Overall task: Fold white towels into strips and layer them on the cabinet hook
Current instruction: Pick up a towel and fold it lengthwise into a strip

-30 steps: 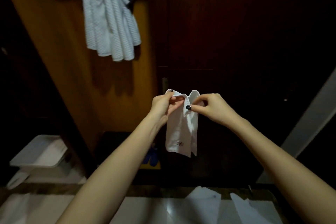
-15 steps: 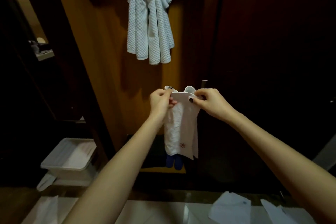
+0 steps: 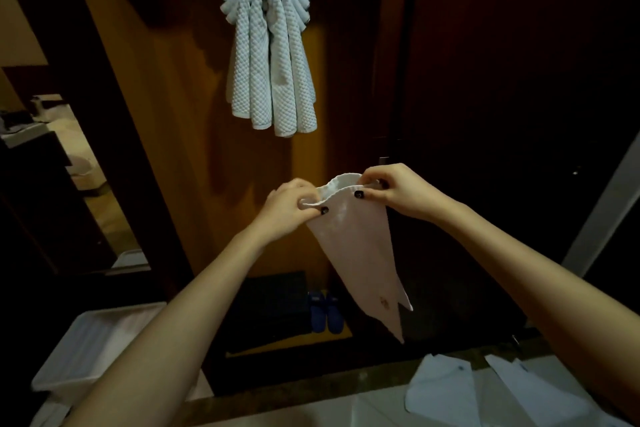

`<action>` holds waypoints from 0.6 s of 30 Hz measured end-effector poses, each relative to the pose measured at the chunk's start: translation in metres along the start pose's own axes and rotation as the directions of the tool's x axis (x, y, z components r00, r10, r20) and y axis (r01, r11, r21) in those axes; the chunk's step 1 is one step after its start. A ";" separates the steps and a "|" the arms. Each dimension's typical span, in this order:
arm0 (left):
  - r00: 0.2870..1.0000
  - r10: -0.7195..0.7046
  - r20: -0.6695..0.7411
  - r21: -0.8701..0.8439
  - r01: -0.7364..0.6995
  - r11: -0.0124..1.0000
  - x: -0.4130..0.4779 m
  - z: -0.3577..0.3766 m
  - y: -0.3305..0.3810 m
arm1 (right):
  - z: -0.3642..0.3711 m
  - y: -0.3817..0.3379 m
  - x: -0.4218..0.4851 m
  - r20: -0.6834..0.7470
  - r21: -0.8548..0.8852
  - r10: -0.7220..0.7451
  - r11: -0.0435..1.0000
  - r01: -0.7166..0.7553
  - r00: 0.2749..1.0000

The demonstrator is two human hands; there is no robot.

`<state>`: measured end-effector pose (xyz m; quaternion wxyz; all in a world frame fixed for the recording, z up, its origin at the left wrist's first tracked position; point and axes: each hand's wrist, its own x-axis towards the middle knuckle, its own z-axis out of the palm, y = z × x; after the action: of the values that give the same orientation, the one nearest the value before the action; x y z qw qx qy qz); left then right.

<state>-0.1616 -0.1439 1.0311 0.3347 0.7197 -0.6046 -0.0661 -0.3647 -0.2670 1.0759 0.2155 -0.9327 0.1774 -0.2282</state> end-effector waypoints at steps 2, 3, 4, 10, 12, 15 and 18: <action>1.000 -0.005 -0.003 -0.049 0.004 0.999 -0.004 -0.008 -0.006 | 0.001 -0.001 -0.003 -0.056 0.007 0.048 0.999 -0.048 0.997; 1.000 -0.008 -0.008 -0.109 0.007 0.994 -0.008 -0.012 -0.007 | 0.001 -0.001 -0.004 -0.080 0.011 0.070 0.998 -0.070 0.994; 1.000 -0.001 -0.016 -0.153 -0.002 0.988 -0.010 -0.016 -0.008 | 0.001 -0.001 -0.005 -0.093 0.013 0.091 0.996 -0.090 0.991; 0.995 0.035 -0.094 -0.351 -0.065 0.934 -0.021 -0.043 -0.006 | 0.000 -0.007 -0.006 -0.033 0.071 0.130 0.989 -0.127 0.991; 0.993 0.039 -0.111 -0.408 -0.082 0.909 -0.025 -0.053 -0.007 | 0.002 -0.011 -0.005 -0.027 0.135 0.133 0.983 -0.128 0.991; 0.985 0.028 -0.173 -0.447 -0.103 0.889 -0.031 -0.065 -0.008 | 0.006 -0.021 -0.002 -0.032 0.203 0.095 0.975 -0.087 0.995; 0.975 -0.022 -0.219 -0.480 -0.089 0.873 -0.037 -0.073 -0.010 | 0.011 -0.035 0.004 -0.051 0.218 0.036 0.976 -0.024 0.998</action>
<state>-0.1266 -0.0804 1.0700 0.5703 0.6045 -0.5405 -0.1310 -0.3481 -0.2358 1.0851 0.3145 -0.8943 0.1714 -0.2681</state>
